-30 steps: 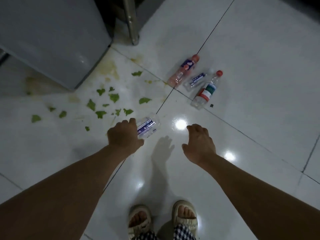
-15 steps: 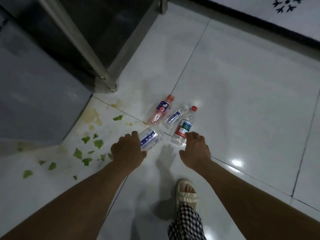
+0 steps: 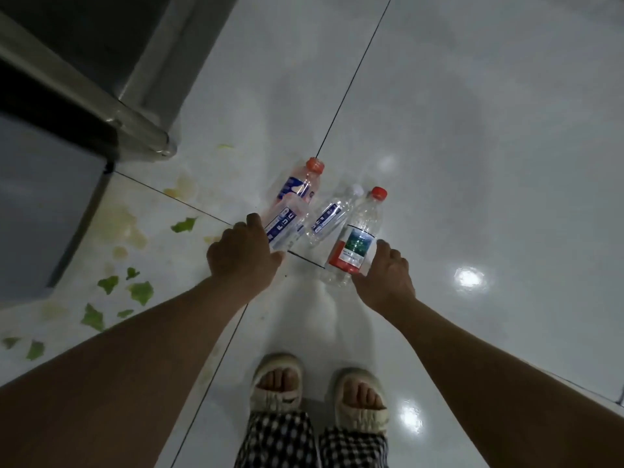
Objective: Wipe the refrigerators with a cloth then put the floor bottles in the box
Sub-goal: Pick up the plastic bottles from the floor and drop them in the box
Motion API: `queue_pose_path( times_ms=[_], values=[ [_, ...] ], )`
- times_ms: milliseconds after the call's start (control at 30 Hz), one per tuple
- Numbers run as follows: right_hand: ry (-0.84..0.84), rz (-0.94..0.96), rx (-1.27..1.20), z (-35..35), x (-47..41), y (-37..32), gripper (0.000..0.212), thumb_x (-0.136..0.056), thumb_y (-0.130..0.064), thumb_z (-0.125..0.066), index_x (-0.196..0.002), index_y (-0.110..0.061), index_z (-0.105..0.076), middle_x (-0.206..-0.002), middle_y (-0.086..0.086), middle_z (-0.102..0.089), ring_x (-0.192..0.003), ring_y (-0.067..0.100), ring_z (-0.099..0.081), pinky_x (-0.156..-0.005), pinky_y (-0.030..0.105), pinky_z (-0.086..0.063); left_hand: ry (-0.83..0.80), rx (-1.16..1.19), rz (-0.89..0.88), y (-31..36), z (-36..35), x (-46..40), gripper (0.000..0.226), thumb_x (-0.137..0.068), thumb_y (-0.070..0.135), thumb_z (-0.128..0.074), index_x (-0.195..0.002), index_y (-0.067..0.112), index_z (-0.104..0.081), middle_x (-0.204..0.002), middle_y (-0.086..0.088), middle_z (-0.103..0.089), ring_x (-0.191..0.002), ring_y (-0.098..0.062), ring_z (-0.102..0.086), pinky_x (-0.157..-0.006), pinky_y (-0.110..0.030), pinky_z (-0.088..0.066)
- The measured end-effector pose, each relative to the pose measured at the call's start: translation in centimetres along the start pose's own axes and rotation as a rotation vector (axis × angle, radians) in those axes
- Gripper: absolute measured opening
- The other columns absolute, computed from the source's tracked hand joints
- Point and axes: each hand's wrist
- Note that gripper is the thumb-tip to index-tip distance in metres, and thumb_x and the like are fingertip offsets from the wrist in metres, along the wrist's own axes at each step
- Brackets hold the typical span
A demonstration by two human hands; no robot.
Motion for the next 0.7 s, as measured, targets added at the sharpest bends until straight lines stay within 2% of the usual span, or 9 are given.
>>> queue_pose_path(
  times_ms=[100, 233, 433, 533, 633, 700],
  values=[
    [0.034, -0.052, -0.082, -2.1, -3.1, 0.3, 0.072, -0.084, -0.032, -0.067, -0.139, -0.014, -0.024, -0.13, 0.013, -0.045, -0.117, 0.03, -0.043, -0.093, 0.044, -0.044, 0.047, -0.013, -0.005, 0.1, -2.3, -2.6, 0.062, -0.081, 0.051, -0.062, -0.118, 0.007, -0.039, -0.11, -0.015, -0.058, -0.097, -0.031, -0.06, -0.075, -0.039, -0.05],
    [0.082, -0.118, -0.178, -4.9, -6.2, 0.5, 0.088, -0.084, -0.036, -0.067, -0.145, -0.013, -0.008, -0.13, 0.016, -0.042, -0.119, 0.034, -0.041, -0.092, 0.046, -0.041, 0.081, 0.071, 0.025, 0.1, -5.3, -5.3, 0.064, -0.08, 0.052, -0.064, -0.12, 0.008, -0.04, -0.111, -0.015, -0.058, -0.097, -0.031, -0.059, -0.071, -0.037, -0.045],
    [0.164, -0.242, -0.267, -7.1, -8.8, 0.0, 0.103, -0.08, -0.049, -0.068, -0.148, -0.019, 0.003, -0.131, 0.016, -0.042, -0.119, 0.033, -0.045, -0.09, 0.046, -0.044, 0.13, 0.134, 0.014, -0.1, -7.7, -7.0, 0.066, -0.079, 0.05, -0.065, -0.123, 0.009, -0.039, -0.113, -0.014, -0.058, -0.098, -0.03, -0.058, -0.071, -0.037, -0.046],
    [0.132, -0.284, -0.286, -7.2, -9.5, 0.0, 0.096, -0.085, -0.047, -0.063, -0.148, -0.017, 0.004, -0.125, 0.019, -0.047, -0.112, 0.036, -0.053, -0.09, 0.047, -0.049, 0.118, 0.141, 0.006, -0.1, -8.0, -7.6, 0.066, -0.078, 0.05, -0.066, -0.123, 0.009, -0.039, -0.113, -0.013, -0.058, -0.098, -0.03, -0.058, -0.068, -0.035, -0.043],
    [0.109, -0.295, -0.305, -6.7, -9.5, -0.2, 0.074, -0.088, -0.039, -0.06, -0.139, -0.012, -0.013, -0.116, 0.019, -0.055, -0.101, 0.035, -0.059, -0.084, 0.044, -0.051, 0.112, 0.118, -0.021, 0.2, -7.8, -7.7, 0.065, -0.078, 0.05, -0.066, -0.122, 0.009, -0.039, -0.112, -0.013, -0.058, -0.097, -0.029, -0.059, -0.065, -0.033, -0.04],
    [0.116, -0.299, -0.298, -6.3, -9.0, -0.2, 0.068, -0.088, -0.038, -0.059, -0.136, -0.01, -0.018, -0.116, 0.02, -0.054, -0.103, 0.037, -0.057, -0.082, 0.043, -0.048, 0.108, 0.099, -0.033, 0.5, -7.4, -7.5, 0.066, -0.078, 0.051, -0.065, -0.123, 0.009, -0.039, -0.112, -0.013, -0.058, -0.097, -0.029, -0.059, -0.065, -0.033, -0.04]
  ],
)
Point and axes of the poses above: each hand's wrist, its own x-axis away from the middle knuckle, its own z-axis out of the back of the hand, y = z × x
